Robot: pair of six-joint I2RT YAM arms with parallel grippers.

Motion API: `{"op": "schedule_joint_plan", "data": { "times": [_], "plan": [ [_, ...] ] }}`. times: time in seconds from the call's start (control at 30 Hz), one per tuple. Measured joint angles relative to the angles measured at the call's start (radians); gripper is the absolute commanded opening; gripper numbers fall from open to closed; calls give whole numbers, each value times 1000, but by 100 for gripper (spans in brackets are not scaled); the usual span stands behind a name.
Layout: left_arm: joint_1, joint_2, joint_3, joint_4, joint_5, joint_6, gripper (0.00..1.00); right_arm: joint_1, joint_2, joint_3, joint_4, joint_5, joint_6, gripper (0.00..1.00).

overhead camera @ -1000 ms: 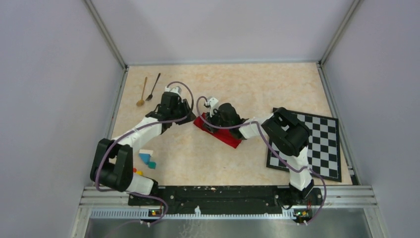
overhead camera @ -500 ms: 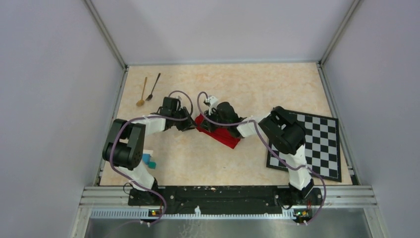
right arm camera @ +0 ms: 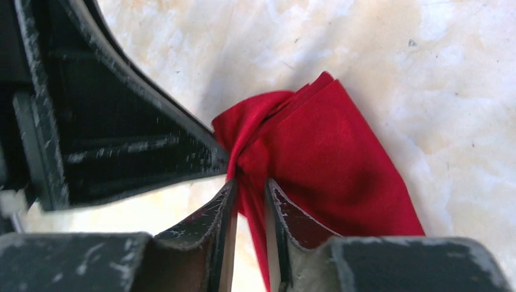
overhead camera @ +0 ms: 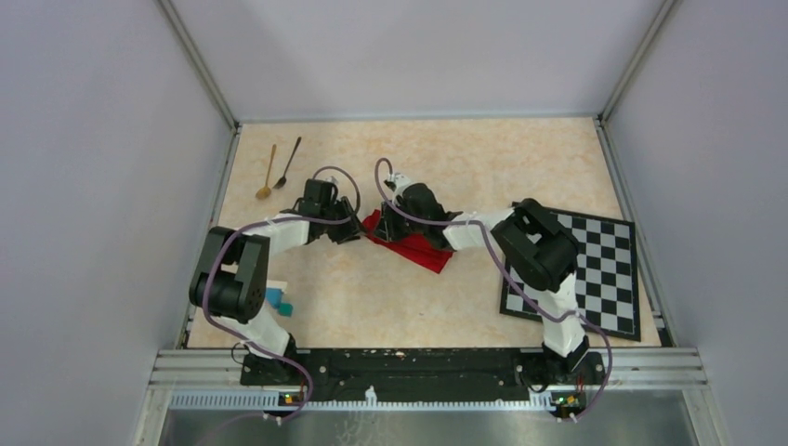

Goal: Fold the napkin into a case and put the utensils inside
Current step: Stuff the top corner of the smaller-rectangle-folded napkin into the folded napkin.

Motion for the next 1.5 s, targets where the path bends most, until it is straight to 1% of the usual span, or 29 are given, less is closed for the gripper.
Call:
{"op": "schedule_joint_plan", "data": {
  "times": [0.1, 0.17, 0.23, 0.33, 0.43, 0.47, 0.73, 0.83, 0.97, 1.13, 1.3, 1.5],
  "plan": [
    [26, -27, -10, -5, 8, 3, 40, -6, -59, -18, -60, -10, 13, 30],
    [37, -45, -24, -6, 13, 3, 40, -12, -96, -19, -90, -19, 25, 29],
    [43, -58, -36, -6, 22, 3, 40, -24, -127, -19, -103, -29, 40, 24],
    [43, -64, -48, -6, 40, 2, 40, -49, -142, -19, -100, -39, 65, 11],
    [42, -64, -58, -4, 58, 2, 40, -73, -135, -19, -104, -50, 89, 2],
    [42, -63, -60, -4, 63, 2, 39, -80, -129, -16, -101, -53, 97, 0],
    [42, -23, -58, 14, 87, -8, 35, -82, -4, 39, -90, -85, 134, 0],
    [41, -3, -40, 21, 92, -17, 34, -69, 52, 71, -71, -94, 156, 0],
    [25, 37, 5, 35, 85, -24, 35, -36, 100, 119, -30, -86, 188, 0],
    [7, 43, 40, 13, 53, -20, 35, -24, 99, 82, 43, -7, 236, 0],
    [-1, 23, 46, -23, 36, -16, 38, -24, 78, 33, 85, 13, 256, 0],
    [17, -91, 30, -64, 40, 5, 38, -39, 3, -6, 21, -22, 235, 12]
  ]
}}
